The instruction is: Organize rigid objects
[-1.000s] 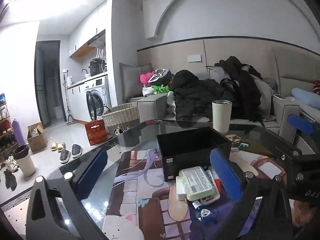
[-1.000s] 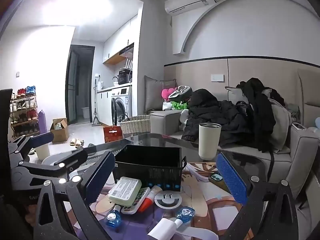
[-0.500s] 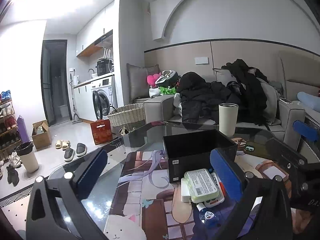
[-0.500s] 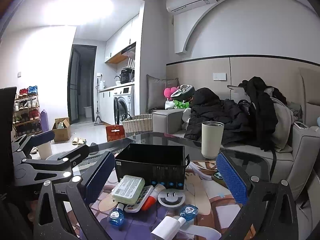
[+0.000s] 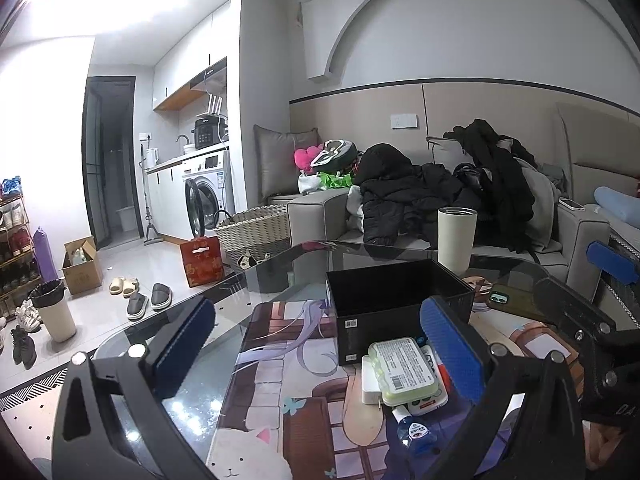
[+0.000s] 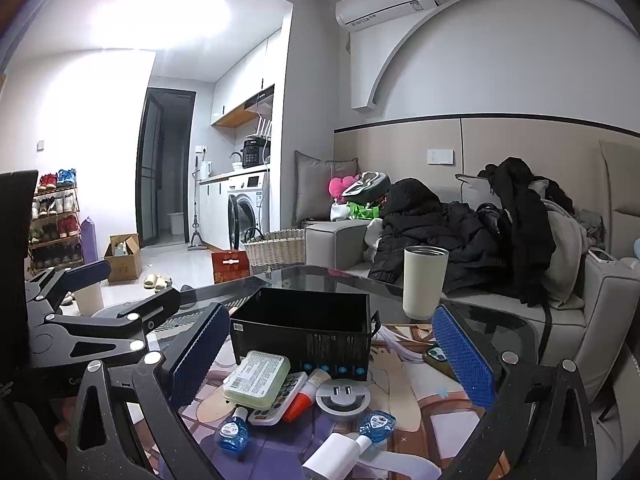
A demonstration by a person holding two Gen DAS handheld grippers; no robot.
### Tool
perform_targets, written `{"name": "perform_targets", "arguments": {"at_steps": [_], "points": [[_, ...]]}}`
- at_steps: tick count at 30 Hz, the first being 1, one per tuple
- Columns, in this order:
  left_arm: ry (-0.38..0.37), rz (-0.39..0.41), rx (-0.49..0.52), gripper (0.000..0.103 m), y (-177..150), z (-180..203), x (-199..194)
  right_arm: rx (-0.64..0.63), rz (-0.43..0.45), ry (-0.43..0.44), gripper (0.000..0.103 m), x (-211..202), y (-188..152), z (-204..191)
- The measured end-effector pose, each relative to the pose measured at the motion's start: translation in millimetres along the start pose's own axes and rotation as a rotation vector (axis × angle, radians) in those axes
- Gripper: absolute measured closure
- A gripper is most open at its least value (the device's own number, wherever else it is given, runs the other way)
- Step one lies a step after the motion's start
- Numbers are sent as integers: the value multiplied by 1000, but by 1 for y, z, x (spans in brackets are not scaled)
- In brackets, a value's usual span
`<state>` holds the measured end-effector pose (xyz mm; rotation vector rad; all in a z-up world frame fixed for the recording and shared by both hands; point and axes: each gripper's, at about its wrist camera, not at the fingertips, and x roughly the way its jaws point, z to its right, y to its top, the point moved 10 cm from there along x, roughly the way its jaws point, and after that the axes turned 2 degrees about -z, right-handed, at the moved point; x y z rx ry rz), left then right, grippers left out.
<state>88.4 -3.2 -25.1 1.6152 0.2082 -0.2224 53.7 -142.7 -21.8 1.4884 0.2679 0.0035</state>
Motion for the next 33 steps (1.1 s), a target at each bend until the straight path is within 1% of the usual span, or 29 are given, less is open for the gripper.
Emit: {"name": "perform_targets", "arguments": {"at_steps": [33], "points": [[4,-1,-7,0,-1,-3,4,-15,12,3,0,-3,3,-4]]}}
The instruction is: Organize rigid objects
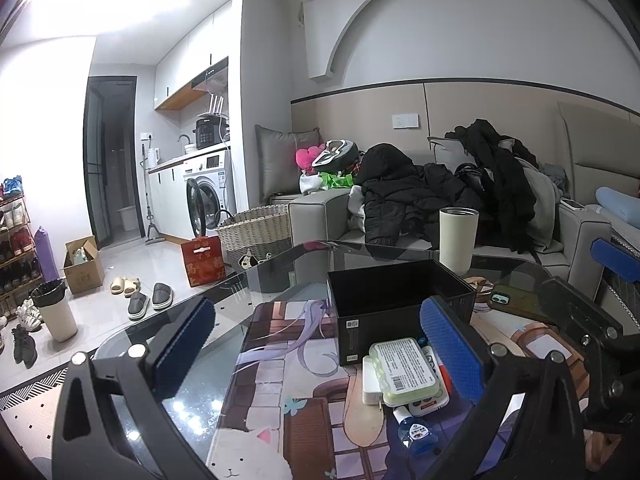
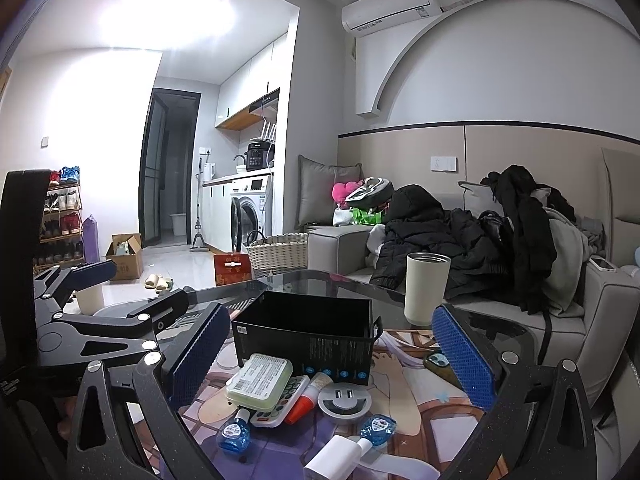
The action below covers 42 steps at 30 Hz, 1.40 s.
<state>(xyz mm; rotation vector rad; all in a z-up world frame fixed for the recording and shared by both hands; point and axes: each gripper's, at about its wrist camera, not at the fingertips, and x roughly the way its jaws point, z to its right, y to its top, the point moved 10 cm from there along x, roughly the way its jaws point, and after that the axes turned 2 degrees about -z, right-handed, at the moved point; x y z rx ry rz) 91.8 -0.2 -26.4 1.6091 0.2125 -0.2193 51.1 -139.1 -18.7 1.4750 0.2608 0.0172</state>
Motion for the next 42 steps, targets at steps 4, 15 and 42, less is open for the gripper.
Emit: {"name": "perform_targets", "arguments": {"at_steps": [4,15,42], "points": [[1,1,-1,0,0,0,0,-1,0,-1,0,0,0,0],[-4,-13,-3,0,-2,0,3,17,4,-4,0,-3,7,4],[-138,-489,96,8,-101,61,55,-28,-433,-5,1,49,-100,26]]}}
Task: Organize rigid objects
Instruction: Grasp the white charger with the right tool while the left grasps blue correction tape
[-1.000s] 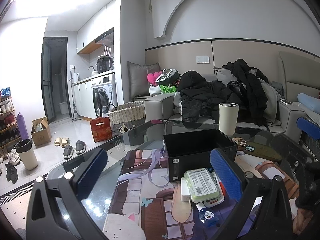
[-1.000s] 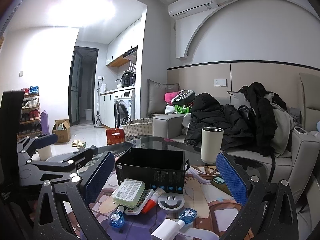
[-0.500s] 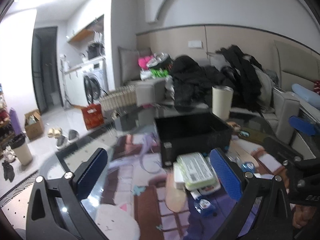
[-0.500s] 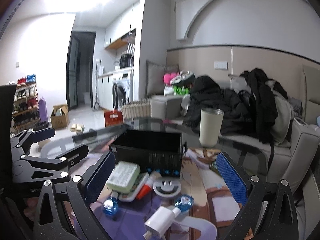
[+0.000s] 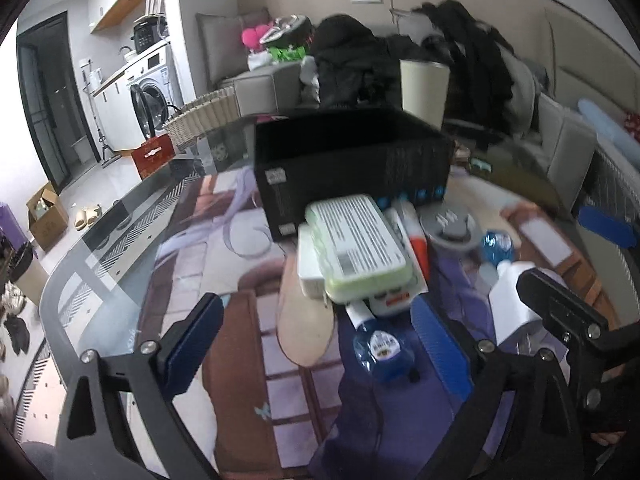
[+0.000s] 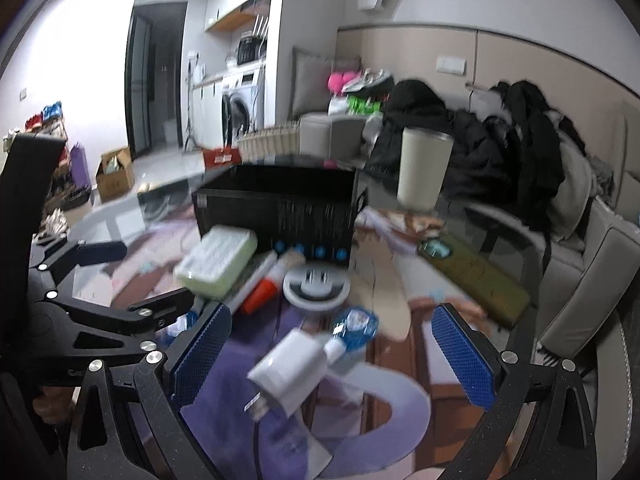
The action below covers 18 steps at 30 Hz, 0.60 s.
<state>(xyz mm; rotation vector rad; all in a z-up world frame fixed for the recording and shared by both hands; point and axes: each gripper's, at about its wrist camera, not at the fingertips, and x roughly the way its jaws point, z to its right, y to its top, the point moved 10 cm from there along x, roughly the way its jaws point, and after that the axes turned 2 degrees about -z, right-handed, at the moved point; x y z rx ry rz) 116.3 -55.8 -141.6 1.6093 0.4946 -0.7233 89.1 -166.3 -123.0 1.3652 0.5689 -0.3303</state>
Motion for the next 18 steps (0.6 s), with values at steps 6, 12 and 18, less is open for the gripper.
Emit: {"name": "perform_targets", "arguments": {"at_steps": [6,12,18], "points": [[12,-49,20,18,-9,0,9,15,-100,60,6,11,-19,-9],[-16,-124,23,54,-20,-5,20,3,-189,90,31,25,-29,-25],[-34,-130,16,66,-23,-12,16,-30,-204,124,55,28,-31,-41]]}}
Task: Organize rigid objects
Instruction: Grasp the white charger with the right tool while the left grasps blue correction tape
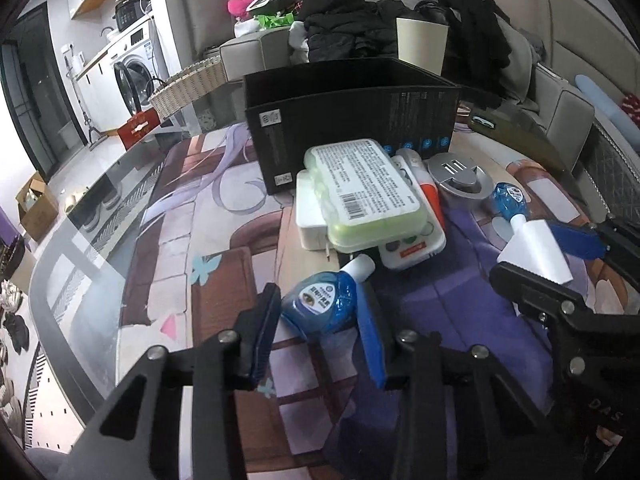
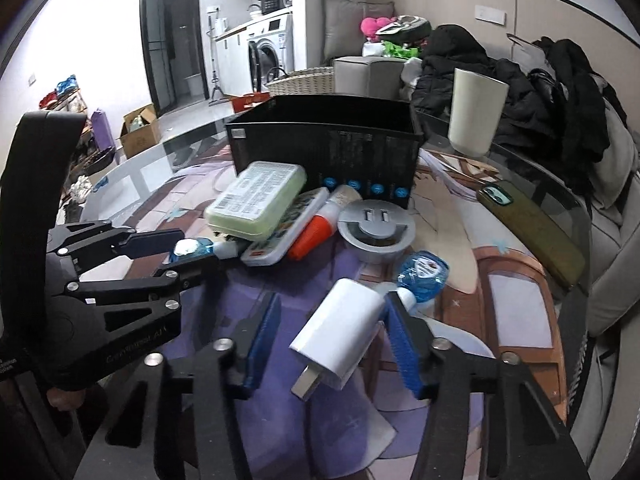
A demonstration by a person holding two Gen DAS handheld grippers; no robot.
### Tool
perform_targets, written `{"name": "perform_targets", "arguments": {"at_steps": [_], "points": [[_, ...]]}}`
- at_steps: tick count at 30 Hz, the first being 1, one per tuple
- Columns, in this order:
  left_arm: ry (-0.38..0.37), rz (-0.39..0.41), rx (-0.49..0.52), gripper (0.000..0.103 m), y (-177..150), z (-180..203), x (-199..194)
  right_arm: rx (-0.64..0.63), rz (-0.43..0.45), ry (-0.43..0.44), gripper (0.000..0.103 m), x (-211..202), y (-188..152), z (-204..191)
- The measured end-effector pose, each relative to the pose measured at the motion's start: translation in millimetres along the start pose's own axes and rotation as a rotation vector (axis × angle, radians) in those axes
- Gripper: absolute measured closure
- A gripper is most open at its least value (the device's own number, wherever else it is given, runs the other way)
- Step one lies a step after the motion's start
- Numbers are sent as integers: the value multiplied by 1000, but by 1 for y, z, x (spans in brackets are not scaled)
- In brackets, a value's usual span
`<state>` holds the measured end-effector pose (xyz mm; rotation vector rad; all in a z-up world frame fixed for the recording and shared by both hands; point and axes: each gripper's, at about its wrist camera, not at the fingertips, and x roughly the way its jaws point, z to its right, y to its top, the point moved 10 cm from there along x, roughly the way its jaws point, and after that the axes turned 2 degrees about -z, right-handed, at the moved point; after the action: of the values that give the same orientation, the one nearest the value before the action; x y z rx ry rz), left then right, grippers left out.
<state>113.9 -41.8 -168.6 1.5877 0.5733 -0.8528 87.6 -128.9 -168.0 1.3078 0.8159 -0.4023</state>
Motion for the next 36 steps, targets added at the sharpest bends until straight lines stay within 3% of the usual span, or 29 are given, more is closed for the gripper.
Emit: {"name": "perform_targets", "arguments": {"at_steps": [5,11,23,28,29,36], "points": [[-11,-6,-7,66,-4,-6,-2,-28,-8,26,67,3,1,-11],[-77,-13,-15,63,-10,-5,-7,-36,-13,38,67,5,4,-17],[-9,-3,46,58,3,-14,3,-31,-3,48,67,-2,-1,-12],[-5,3,59,62,5,-11,5,-46,16,47,67,-7,-1,-14],[-10,1,67,66,4,-9,3,-44,11,48,67,-7,-2,-13],[-102,-32,65,66,-15,7,-15,-42,13,45,67,-10,0,-16]]}}
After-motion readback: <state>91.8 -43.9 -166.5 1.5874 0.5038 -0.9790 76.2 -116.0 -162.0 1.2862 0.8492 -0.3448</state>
